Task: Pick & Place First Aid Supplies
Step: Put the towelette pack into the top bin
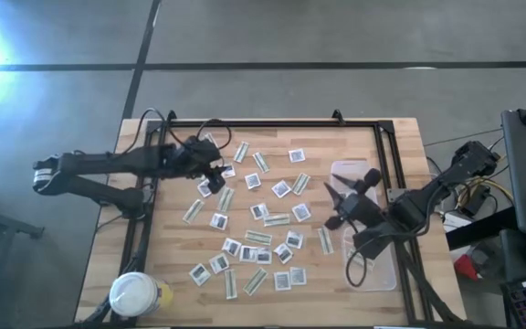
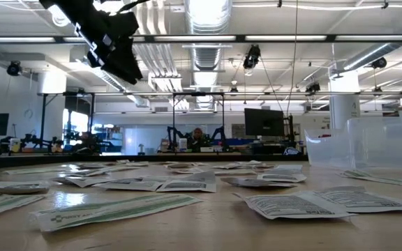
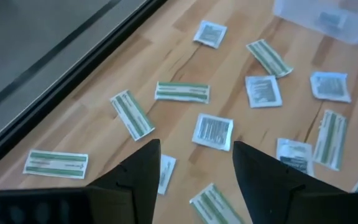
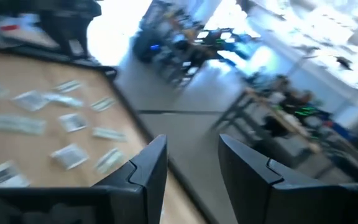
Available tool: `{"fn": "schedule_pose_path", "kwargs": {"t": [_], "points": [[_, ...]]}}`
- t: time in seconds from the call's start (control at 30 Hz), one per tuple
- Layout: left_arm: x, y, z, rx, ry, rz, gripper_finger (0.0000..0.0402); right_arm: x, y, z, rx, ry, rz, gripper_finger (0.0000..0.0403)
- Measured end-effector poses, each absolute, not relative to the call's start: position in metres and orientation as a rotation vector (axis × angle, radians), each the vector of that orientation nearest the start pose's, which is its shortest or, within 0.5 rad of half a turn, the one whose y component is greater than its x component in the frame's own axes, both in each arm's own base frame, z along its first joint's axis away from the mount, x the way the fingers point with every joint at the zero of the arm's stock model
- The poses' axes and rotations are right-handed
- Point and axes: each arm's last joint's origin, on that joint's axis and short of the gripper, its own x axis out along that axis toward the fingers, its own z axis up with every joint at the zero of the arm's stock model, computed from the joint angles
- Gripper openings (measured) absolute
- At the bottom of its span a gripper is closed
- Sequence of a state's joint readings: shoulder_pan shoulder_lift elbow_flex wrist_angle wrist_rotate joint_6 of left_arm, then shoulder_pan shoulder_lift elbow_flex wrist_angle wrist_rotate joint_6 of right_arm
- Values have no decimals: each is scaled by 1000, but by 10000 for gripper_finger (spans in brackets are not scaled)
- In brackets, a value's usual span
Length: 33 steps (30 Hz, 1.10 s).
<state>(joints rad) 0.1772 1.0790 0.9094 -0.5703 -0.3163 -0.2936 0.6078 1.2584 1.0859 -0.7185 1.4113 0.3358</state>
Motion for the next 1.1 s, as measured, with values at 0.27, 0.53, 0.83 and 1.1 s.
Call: {"fn": "schedule_pose_path", "kwargs": {"t": [0.27,0.53,0.83,1.1], "points": [[210,48,311,-317,636,612,193,215,99,301,-399,327,-891,121],[198,45,295,-444,771,700,193,212,96,283,-453,364,-887,114],[197,46,267,-465,871,727,193,213,97,290,-415,343,-890,123],[212,47,243,-591,1004,634,193,213,97,290,-412,341,-890,113]]}}
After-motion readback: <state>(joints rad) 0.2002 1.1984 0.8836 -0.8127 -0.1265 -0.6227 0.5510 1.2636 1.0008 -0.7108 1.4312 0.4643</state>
